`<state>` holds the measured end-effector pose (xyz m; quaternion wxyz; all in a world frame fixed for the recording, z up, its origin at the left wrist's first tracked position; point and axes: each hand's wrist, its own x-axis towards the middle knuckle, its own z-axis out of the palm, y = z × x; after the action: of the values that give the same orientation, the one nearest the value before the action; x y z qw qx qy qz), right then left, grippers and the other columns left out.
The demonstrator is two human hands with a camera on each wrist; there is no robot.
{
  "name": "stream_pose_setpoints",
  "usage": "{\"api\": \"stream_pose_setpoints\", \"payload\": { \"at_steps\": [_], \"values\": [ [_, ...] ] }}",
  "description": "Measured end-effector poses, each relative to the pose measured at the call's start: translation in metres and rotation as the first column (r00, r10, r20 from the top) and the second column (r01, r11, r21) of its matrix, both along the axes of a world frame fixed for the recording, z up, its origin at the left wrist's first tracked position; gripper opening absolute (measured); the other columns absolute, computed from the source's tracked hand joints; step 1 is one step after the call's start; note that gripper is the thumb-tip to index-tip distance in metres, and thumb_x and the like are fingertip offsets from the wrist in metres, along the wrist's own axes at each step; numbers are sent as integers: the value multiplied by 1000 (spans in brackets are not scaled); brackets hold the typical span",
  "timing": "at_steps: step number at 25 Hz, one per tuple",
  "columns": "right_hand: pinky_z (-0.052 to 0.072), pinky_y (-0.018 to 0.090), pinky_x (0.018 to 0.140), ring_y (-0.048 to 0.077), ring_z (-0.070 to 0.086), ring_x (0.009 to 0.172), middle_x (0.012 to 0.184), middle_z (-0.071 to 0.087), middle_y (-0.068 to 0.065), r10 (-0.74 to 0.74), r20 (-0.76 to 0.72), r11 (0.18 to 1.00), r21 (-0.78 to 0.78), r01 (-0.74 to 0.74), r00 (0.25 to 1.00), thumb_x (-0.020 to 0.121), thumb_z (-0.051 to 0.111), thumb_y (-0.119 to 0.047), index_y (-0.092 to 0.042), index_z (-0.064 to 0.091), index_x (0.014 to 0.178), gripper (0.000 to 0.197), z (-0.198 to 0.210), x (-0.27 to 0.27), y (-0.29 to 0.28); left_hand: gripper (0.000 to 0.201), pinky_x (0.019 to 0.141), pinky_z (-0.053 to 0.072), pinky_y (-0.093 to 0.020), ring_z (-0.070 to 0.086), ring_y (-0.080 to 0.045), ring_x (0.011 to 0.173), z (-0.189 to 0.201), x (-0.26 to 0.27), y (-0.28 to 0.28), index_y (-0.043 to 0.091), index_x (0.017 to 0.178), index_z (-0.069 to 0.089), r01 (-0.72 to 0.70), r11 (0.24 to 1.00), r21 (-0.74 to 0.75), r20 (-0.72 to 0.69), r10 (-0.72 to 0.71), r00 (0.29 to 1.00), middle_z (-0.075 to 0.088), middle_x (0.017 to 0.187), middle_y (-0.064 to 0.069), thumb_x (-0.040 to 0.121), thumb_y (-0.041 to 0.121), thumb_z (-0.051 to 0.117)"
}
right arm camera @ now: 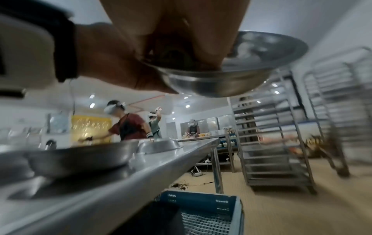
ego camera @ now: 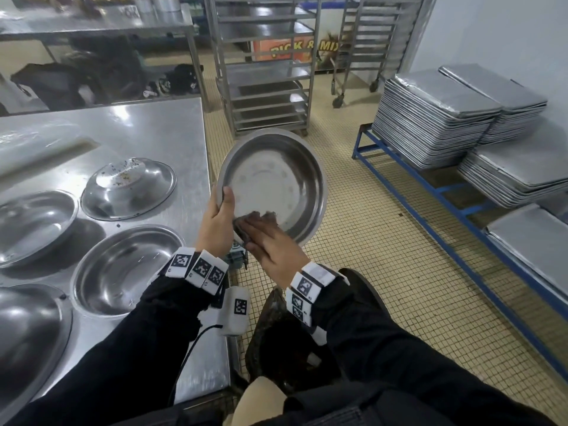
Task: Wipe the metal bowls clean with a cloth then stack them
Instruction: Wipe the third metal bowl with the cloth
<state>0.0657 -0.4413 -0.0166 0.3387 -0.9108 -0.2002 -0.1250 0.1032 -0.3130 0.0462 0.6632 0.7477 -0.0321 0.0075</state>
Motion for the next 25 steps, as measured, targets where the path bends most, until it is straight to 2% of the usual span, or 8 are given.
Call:
{"api": "stream_pose_setpoints", "payload": {
  "at_steps": [5, 11, 13, 16, 20, 22, 23, 25],
  "values": [
    [21, 44, 115, 22, 27, 141, 144, 45, 4, -78, 54, 928, -360, 92, 995, 97, 9, -54, -18, 40, 143, 66, -27, 3, -33, 35, 67, 41, 2, 54, 14, 88, 4, 1, 11, 21, 135, 44, 53, 998, -16, 28, -52, 998, 55, 105, 20, 103, 33, 35],
    [20, 35, 116, 16, 27, 140, 145, 43, 1, -124, -103, 992, 9, 126, 987, 101, 32, -38, -18, 45, 139, 45, -7, -11, 8, 41, 78, 39, 1, 52, 0, 108, 1, -6, 2, 16, 143, 37, 52, 996, 70, 137, -61, 989, 53, 121, 11, 104, 29, 34],
    [10, 38, 118, 14, 19, 143, 146, 42, -1, -230, -31, 971, -72, 228, 973, 101, 21, -45, -22, 43, 140, 51, -9, -17, 6, 41, 79, 39, -1, 52, 2, 105, 4, -5, 6, 20, 143, 38, 48, 995, 93, 150, -62, 987, 54, 118, 12, 104, 31, 35],
    [-10, 46, 116, 18, -3, 146, 157, 16, -4, -400, -30, 843, -405, 355, 916, 97, 5, -49, -27, 22, 148, 58, -21, -14, -23, 39, 72, 40, 2, 52, 11, 97, 4, -5, 15, 20, 140, 43, 78, 991, 112, 126, -92, 988, 55, 110, 19, 104, 31, 35],
    [-4, 47, 117, 24, -26, 140, 153, -28, 3, -520, -74, 806, -372, 460, 851, 99, 15, -47, -20, -17, 147, 64, -22, -2, -47, 36, 75, 44, -8, 56, 3, 99, -9, -14, 24, 20, 133, 50, 70, 996, 57, 16, -71, 997, 59, 107, 18, 103, 34, 36],
    [12, 42, 118, 25, -8, 145, 156, -18, 7, -498, -67, 854, -207, 476, 865, 99, 26, -44, -15, -7, 149, 66, -14, 3, -49, 37, 78, 46, -18, 61, -8, 100, -12, -15, 28, 17, 131, 53, 80, 997, 9, -54, -79, 995, 64, 106, 9, 103, 35, 36],
    [27, 39, 112, 25, 14, 142, 158, -3, 9, -505, -96, 863, -86, 499, 858, 99, 32, -42, -15, 2, 151, 66, -9, 6, -50, 38, 75, 48, -20, 64, -10, 94, -13, -14, 31, 16, 129, 55, 85, 996, -20, -95, -86, 992, 67, 102, 7, 103, 35, 37],
    [48, 31, 88, 20, 51, 113, 142, 38, 10, -531, -166, 829, 98, 550, 831, 96, 45, -37, -16, 25, 147, 58, 1, 10, -55, 35, 63, 49, -21, 67, -9, 76, -14, -11, 40, 14, 122, 59, 92, 994, -50, -168, -99, 981, 70, 84, 7, 102, 36, 39]
  ]
}}
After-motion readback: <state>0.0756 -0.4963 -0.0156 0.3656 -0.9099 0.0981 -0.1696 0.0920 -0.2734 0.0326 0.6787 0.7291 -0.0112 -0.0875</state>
